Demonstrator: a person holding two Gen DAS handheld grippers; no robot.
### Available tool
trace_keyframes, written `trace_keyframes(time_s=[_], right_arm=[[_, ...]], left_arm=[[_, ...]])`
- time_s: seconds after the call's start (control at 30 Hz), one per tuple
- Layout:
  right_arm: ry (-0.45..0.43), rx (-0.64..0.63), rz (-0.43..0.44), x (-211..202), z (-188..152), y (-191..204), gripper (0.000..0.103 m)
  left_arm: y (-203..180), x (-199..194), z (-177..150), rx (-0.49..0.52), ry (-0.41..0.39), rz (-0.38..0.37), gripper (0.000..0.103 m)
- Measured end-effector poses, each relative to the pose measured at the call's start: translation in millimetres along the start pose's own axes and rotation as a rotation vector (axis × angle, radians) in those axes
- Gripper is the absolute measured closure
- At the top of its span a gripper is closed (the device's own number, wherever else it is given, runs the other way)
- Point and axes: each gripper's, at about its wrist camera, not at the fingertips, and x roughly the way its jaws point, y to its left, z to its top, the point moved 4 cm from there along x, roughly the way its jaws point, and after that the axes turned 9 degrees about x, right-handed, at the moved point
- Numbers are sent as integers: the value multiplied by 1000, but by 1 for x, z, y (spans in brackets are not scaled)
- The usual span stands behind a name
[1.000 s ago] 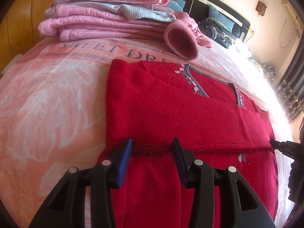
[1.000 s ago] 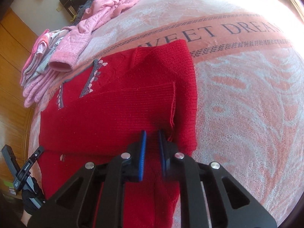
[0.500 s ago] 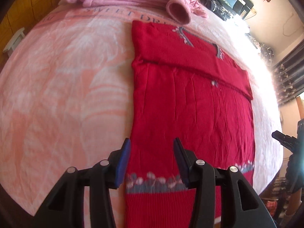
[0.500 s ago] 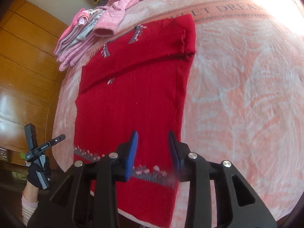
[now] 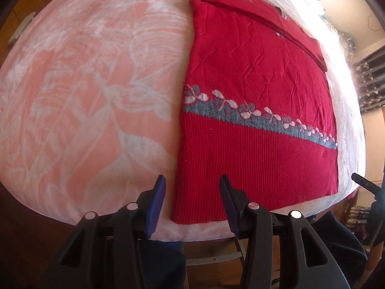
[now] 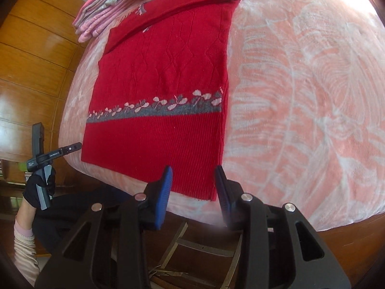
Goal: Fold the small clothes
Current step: 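Move both tools to the sweater hem band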
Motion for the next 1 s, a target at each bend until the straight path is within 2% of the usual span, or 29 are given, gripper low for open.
trace_keyframes(time_s=[0.1,0.2,0.33,0.5,0.6,0.67,0.8,1.0], right_arm=[[10,18,4,5,-8,-5,66],[3,4,-30,10,-12,-9,66],[5,38,-39,14,-11,-19,66],[-8,43,-36,15,-9,-21,66],[-6,33,-31,17,-8,-20,65],[4,30,-35,21,-9,-19,65],[27,27,-39,29,-9,-20,63],[65,11,-58,48,-12,-19,61]], left_arm=[[8,9,-5,-37,19,-60,56],[6,11,-5,-18,6,-82,56],[-2,16,-6,-31,14,-170,56],[-6,22,-7,-11,22,-161,56],[-1,22,-8,-29,21,-161,66],[1,22,-9,-41,21,-166,68],[0,23,-9,-29,20,-153,69],[-7,25,-6,3,15,-124,61]])
